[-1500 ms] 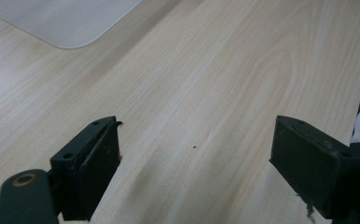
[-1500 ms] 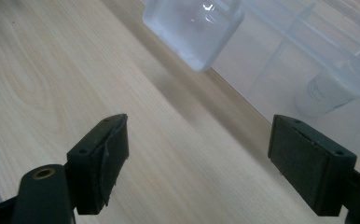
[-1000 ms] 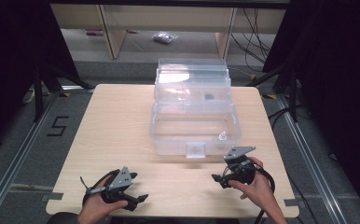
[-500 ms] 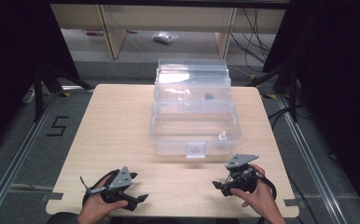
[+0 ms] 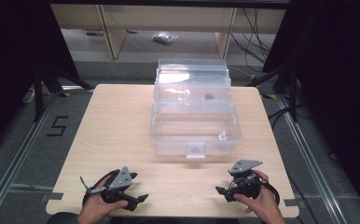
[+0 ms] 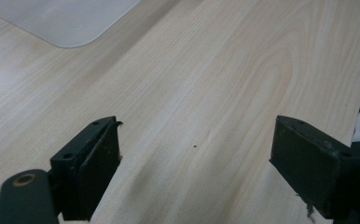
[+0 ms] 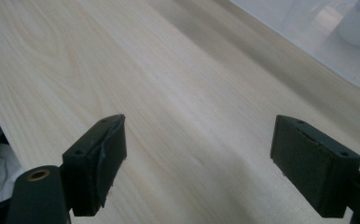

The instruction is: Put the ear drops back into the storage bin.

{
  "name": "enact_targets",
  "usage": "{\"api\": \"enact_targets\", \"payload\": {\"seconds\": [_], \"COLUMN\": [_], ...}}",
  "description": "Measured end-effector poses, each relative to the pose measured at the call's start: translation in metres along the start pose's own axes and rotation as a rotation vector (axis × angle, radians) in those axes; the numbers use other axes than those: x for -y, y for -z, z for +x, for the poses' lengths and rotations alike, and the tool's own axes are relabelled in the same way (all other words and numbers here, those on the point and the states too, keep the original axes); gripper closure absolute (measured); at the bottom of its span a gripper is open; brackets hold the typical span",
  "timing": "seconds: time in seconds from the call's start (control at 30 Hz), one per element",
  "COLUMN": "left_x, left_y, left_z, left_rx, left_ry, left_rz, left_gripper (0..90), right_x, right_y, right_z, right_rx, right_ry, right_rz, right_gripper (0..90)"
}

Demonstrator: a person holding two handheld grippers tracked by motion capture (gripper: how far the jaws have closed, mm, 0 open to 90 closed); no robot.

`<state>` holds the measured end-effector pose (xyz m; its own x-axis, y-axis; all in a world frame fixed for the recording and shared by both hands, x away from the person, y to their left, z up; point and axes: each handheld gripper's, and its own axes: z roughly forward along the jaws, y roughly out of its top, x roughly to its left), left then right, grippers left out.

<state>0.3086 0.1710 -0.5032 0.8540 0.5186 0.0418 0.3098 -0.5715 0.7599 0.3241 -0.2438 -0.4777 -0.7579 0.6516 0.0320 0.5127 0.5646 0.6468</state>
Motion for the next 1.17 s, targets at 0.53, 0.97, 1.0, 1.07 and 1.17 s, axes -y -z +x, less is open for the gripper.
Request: {"api": "enact_targets", "payload": {"seconds": [0.53,0.97,1.0,1.07,1.17], "left_x": [0.000,0.000,0.000,0.000,0.000], "left_y": [0.000,-0.001,-0.001,-0.001,-0.001], "left_z": [0.000,-0.001,-0.001,-0.001,-0.002], "left_rx": [0.000,0.002,0.002,0.002,0.003], "left_ry": [0.000,0.009,0.010,0.010,0.019], "left_rz": [0.002,-0.002,-0.001,-0.002,-0.002], "left_gripper": [15.1,15.1,15.1,15.1,15.1], "right_x": [0.011,0.014,0.015,0.014,0.014], "right_y": [0.003,-0.002,-0.001,-0.001,-0.002], "right_z": [0.007,0.007,0.008,0.009,0.008], "right_rx": [0.005,-0.005,0.002,0.003,0.004], "right_ry": [-0.025,0.003,-0.009,-0.024,-0.011], "right_rz": [0.040,0.029,0.032,0.041,0.036], "right_gripper": [16.8,16.9,16.8,16.9,16.9]}}
